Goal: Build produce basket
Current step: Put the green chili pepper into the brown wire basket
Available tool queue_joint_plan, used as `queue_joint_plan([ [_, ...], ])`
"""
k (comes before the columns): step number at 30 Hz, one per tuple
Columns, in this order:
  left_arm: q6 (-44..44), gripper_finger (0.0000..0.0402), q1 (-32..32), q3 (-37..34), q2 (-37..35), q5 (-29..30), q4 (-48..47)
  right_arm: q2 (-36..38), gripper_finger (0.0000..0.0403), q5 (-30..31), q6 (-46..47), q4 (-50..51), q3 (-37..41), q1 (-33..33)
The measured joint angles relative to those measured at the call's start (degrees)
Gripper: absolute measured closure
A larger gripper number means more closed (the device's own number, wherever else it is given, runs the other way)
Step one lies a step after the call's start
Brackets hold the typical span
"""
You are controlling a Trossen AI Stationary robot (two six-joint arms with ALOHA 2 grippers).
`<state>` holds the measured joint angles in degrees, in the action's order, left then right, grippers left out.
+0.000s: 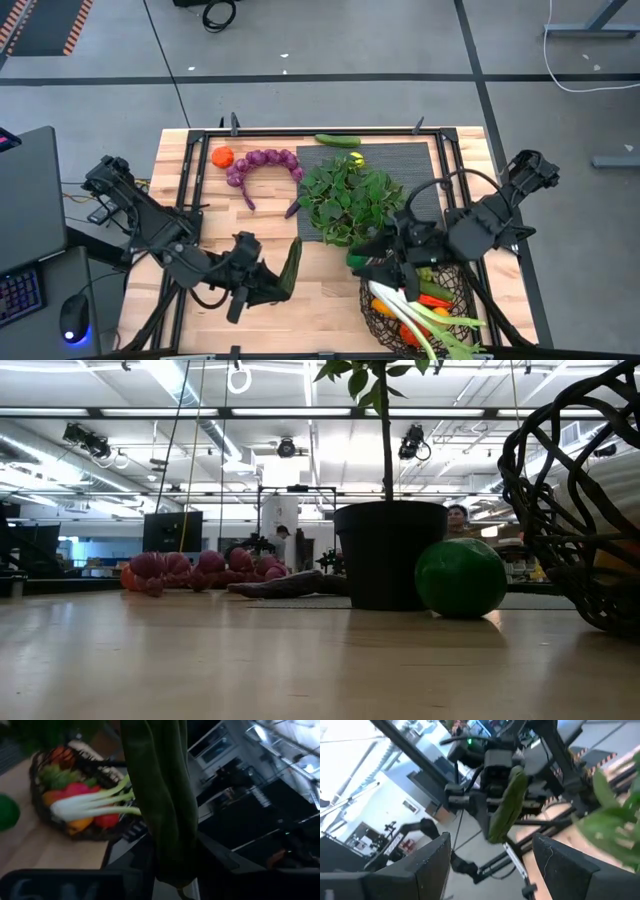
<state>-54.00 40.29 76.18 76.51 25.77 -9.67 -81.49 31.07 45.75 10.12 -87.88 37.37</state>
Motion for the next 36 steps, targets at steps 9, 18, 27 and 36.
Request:
queue_joint_plan([
  [9, 8.34, 0.0286, -3.09, -0.02, 0.02, 1.21, 7.29, -0.02, 0.0121, 0.00, -5.97, -3.26, 0.00, -3.40],
  [18, 13.97, 0.0285, -6.84, -0.02, 0.43, 1.01, 16.24, -0.50, 0.0121, -1.34, -13.00, -12.67, -0.04, -4.71],
  [27, 21.72, 0.0285, -6.93, -0.03, 3.20, 0.10, 22.14, -6.81, 0.0121, -5.58, -16.41, -21.85, -0.04, -6.73],
  [36, 21.69, 0.0285, -5.33, -0.04, 5.41, -0.32, 22.38, -7.85, 0.0121, -8.20, -15.81, -24.05, -0.02, -9.63],
])
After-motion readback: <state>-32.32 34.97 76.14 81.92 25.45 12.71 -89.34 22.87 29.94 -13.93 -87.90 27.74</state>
